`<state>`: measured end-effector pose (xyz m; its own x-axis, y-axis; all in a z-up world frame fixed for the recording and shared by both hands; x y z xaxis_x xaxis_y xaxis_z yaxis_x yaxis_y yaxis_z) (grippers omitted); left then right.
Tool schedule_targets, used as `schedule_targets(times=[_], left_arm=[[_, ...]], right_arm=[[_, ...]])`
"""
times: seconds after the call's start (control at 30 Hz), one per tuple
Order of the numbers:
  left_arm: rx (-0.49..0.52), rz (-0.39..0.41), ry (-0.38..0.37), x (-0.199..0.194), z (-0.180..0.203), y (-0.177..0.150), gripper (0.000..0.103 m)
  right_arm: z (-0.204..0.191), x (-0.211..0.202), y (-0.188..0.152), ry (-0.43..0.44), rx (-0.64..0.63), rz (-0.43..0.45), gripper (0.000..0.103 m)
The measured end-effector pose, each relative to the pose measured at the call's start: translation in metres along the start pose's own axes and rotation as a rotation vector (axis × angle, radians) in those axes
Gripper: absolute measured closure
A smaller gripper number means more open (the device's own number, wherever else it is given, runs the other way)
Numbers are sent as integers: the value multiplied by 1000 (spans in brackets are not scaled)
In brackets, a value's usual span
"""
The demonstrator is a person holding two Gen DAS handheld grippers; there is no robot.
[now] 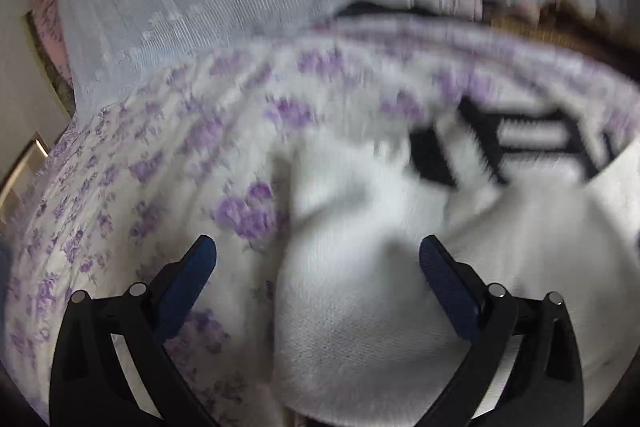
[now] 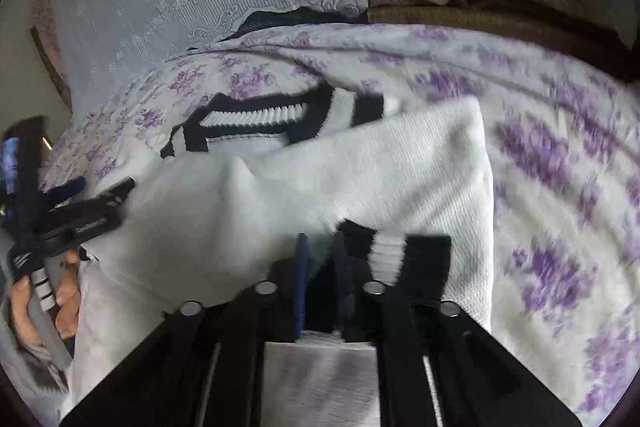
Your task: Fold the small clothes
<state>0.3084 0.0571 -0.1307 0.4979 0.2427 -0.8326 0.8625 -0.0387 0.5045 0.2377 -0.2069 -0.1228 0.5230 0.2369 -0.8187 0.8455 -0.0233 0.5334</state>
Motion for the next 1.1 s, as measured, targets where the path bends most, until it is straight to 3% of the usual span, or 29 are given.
schedule_targets(times=[0.07, 0.1, 0.17, 0.27, 0.4, 0.43, 0.47, 0.5, 0.53, 0.63, 0.73, 0.8, 0.9, 0.97, 1.03, 1.07, 1.1], left_arm=[[-49, -15, -52, 1, -9, 1, 4], [-91, -6, -45, -2, -18, 0, 4], [-151, 2, -68, -5, -32, 0, 4], [-168, -37, -110, 3, -32, 0, 4], [-135, -43, -82, 5, -25, -2, 4], [-131, -43, -79, 6, -25, -2, 4], [-128, -45, -78, 6, -24, -3, 4], [-129, -45, -79, 6, -24, -3, 4], [-130, -45, -80, 6, -24, -3, 4], [-127, -44, -74, 5, -24, -4, 4], [-116, -44, -58, 7, -21, -1, 4], [-117, -43, -59, 7, -21, -1, 4], [-151, -2, -61, -6, -29, -1, 4], [-163, 54, -96, -23, -30, 0, 4], [-124, 76, -160, -33, -18, 0, 4], [-91, 69, -149, -31, -11, 0, 4], [-35, 40, -90, -21, -1, -3, 4]], right_arm=[[15, -9, 2, 21, 92, 1, 103], [21, -18, 3, -1, 121, 23, 96], [27, -38, 4, 13, 141, 86, 94], [49, -42, 2, 39, 240, 95, 67], [53, -17, -2, 101, 277, 37, 63], [51, -13, -2, 86, 262, 34, 63], [51, -9, 0, 71, 254, 38, 73], [52, -12, -1, 42, 262, 58, 89], [52, -19, 0, 25, 267, 94, 97], [53, -41, 7, -40, 244, 183, 98], [71, -14, 1, -68, 274, 80, 98], [77, -16, 2, -31, 305, 79, 95], [73, -46, 6, -108, 305, 199, 90], [48, -53, 12, -77, 208, 219, 90], [27, -47, 10, -52, 139, 192, 90], [20, -37, 9, -66, 103, 152, 87], [17, -17, 4, -94, 67, 69, 77]])
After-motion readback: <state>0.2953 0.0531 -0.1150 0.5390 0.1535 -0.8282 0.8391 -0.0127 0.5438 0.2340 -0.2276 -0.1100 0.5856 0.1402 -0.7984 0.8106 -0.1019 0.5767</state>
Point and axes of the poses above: each gripper's, at about its wrist camera, not at the fingertips, and x roughly the way its jaws point, z to its right, y to its top, the point moved 7 cm from there along x, roughly the way its jaws point, and after that the axes turned 11 degrees about -z, right-handed, at the moved point
